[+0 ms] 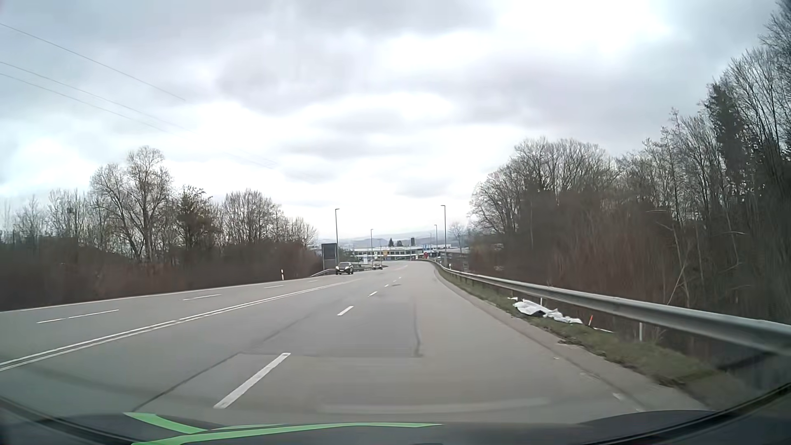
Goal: Follow the waypoints while adhering to traffic rules and regulations
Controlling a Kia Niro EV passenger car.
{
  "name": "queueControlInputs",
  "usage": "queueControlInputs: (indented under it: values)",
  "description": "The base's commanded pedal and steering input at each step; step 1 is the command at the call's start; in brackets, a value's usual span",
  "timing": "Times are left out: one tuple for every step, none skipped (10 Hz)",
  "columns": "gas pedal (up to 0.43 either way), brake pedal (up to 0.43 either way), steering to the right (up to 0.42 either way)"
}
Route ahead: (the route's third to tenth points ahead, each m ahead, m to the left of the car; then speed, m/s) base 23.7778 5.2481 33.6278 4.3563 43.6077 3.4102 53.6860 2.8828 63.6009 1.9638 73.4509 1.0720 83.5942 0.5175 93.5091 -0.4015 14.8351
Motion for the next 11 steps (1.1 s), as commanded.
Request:
queueControlInputs:
  values:
    - [0.02,0.0,0.01]
    - [0.02,0.0,0.01]
    - [0.02,0.0,0.01]
    - [0.02,0.0,0.01]
    - [0.02,0.0,0.01]
    - [0.02,0.0,0.01]
    - [0.02,0.0,0.01]
    - [0.02,0.0,0.009]
    - [0.02,0.0,0.009]
    - [0.02,0.0,0.009]
    - [0.02,0.0,0.009]
